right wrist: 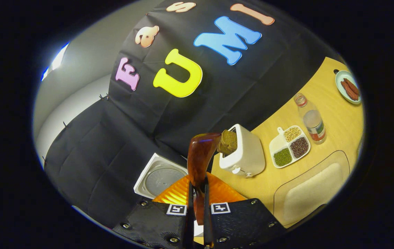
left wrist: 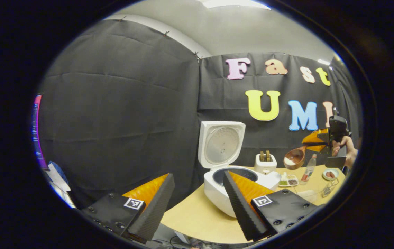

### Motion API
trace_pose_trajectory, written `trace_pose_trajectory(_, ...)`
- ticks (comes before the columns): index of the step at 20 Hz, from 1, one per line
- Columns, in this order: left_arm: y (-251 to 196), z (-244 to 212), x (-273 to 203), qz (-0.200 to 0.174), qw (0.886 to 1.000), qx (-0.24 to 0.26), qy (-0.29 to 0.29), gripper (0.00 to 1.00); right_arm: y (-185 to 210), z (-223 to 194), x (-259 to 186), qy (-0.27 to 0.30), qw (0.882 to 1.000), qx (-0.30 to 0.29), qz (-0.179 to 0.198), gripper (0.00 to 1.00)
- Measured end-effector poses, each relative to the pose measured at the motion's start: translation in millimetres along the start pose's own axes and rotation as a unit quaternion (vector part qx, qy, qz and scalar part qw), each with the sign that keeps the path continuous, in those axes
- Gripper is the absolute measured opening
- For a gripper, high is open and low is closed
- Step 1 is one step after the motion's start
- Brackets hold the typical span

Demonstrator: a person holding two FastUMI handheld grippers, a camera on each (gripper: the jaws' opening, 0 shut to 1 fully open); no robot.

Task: Close the left gripper, press the button to open the rice cooker; take a wooden spoon from the chopstick holder with the right hand, scoop a spoonful of rice and pour it into the rice cooker, then put the wooden spoon back into the chopstick holder.

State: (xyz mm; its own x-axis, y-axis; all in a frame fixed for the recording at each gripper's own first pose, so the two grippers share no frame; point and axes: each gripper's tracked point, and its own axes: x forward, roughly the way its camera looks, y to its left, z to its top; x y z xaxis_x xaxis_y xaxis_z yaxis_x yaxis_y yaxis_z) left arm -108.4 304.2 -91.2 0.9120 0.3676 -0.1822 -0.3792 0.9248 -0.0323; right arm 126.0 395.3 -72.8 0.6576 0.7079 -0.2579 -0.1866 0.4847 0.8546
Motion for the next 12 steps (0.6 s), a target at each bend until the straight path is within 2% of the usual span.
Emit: trace_pose_trajectory(12, 69.7, -39.3, -31.2, 0.081, 0.996, -0.009, 0.037, 0.98, 42.8, -63.7, 98.2, 0.032, 0.995, -0.089, 0.008, 0.11)
